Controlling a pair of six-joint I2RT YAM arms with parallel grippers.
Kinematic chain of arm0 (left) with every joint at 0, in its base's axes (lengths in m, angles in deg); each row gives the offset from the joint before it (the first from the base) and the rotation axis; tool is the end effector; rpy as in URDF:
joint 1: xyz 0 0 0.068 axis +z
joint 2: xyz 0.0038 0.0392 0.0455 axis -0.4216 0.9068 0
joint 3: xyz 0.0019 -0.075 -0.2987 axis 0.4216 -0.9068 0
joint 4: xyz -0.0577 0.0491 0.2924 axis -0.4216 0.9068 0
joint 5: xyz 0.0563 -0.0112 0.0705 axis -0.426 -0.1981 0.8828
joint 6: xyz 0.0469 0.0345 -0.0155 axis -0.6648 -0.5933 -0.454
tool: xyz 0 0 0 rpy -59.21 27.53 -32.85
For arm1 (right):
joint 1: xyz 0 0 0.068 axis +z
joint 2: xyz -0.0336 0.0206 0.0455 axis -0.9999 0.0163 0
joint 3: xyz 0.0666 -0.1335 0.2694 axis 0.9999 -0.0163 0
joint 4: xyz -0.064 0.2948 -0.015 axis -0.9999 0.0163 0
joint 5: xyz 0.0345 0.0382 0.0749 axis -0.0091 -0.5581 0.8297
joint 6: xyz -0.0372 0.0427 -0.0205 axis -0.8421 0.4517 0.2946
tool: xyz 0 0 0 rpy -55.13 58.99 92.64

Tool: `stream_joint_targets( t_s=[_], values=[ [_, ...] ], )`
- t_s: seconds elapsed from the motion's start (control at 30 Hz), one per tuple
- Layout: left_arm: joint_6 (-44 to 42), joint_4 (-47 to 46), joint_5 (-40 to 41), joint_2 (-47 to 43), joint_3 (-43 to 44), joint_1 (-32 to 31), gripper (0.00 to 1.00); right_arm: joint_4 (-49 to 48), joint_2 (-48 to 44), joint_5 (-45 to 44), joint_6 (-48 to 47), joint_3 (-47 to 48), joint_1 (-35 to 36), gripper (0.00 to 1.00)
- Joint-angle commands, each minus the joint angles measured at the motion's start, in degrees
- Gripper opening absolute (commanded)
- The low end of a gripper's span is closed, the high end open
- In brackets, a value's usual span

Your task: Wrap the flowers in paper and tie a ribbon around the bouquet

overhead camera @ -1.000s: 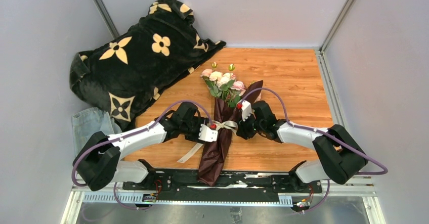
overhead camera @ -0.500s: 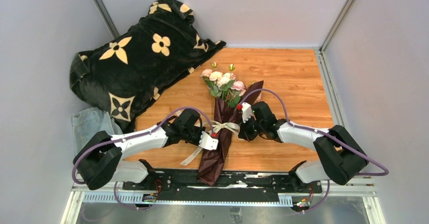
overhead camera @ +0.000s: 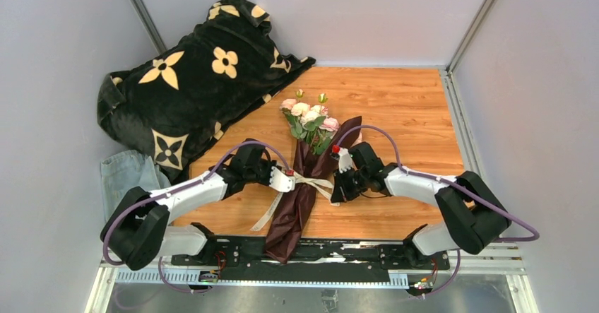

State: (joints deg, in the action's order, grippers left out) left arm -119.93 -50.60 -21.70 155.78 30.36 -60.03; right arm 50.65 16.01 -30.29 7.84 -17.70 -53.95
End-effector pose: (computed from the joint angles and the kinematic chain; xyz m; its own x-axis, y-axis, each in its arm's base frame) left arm 0.2116 -0.1550 0.1682 0.3807 0.8654 -0.3256 0.7851 -0.1165 0.6083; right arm 0.2131 0.1755 0.1461 -0.7660 -0.3263 -0.5538 -0.6135 0.6284 0.4783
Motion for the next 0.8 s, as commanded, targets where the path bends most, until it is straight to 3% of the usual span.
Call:
stream_joint_targets(
  t_s=[0.0,0.3,0.63,0.7,0.77],
  values=[
    [-5.4,-5.4,1.6,1.9,-0.5,3.4,0.0,9.5,3.3,0.4,3.4,-0.6,0.4,0.0],
    [-14.2,-7.4,-3.3,5.9,-0.6,12.6,0.0,13.7,3.4,1.5,5.7,-3.5,0.0,0.0],
    [-17.8,-6.1,-4.2,6.8,-1.6,13.5,0.0,13.1,1.5,2.1,6.8,-5.4,-3.1,0.0],
    [-18.9,-1.8,-5.9,4.5,-1.7,11.9,0.0,14.2,1.6,-0.1,5.2,-3.5,-2.8,0.01],
    [-14.0,1.1,-4.3,2.6,-1.0,4.6,0.0,14.6,1.5,-0.3,3.1,1.0,-2.3,0.22]
  ],
)
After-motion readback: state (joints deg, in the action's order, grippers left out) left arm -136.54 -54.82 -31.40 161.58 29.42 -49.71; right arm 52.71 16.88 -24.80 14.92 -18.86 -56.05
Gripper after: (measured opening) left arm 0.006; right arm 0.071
